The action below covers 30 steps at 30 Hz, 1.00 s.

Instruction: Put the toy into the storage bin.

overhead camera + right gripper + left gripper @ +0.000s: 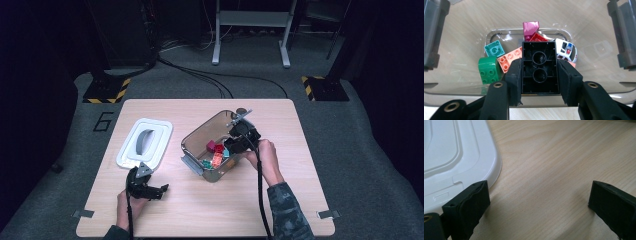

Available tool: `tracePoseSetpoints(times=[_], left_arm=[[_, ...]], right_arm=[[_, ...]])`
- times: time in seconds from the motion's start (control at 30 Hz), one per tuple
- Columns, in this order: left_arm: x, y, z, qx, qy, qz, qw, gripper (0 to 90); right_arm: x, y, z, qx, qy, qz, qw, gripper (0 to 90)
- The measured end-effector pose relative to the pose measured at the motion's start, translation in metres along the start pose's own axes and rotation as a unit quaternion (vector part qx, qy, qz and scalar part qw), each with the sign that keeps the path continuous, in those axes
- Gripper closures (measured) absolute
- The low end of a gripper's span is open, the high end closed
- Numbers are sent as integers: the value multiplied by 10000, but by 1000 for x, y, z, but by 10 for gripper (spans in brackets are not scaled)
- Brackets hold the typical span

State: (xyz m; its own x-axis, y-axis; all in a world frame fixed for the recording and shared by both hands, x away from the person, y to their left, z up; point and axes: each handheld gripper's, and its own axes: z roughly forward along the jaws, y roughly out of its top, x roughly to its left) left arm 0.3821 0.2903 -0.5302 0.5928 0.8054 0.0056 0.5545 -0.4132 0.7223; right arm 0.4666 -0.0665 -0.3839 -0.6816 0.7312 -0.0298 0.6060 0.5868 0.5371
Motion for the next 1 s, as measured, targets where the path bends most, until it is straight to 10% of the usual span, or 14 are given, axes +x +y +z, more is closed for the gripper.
tracePoseSetpoints(times=[0.2, 0.53, 1.0], left_arm=[[0, 0, 0, 11, -1, -1, 10000, 34], [0, 0, 0, 12, 4, -2, 10000, 34], [0, 0, 0, 26, -6, 5, 10000, 34]], right_arm=[[0, -2, -1, 82, -12, -39, 10000, 503], [1, -21, -29, -539, -58, 71, 9985, 183], [-12, -110, -35, -1306, -319, 817, 9876, 24]])
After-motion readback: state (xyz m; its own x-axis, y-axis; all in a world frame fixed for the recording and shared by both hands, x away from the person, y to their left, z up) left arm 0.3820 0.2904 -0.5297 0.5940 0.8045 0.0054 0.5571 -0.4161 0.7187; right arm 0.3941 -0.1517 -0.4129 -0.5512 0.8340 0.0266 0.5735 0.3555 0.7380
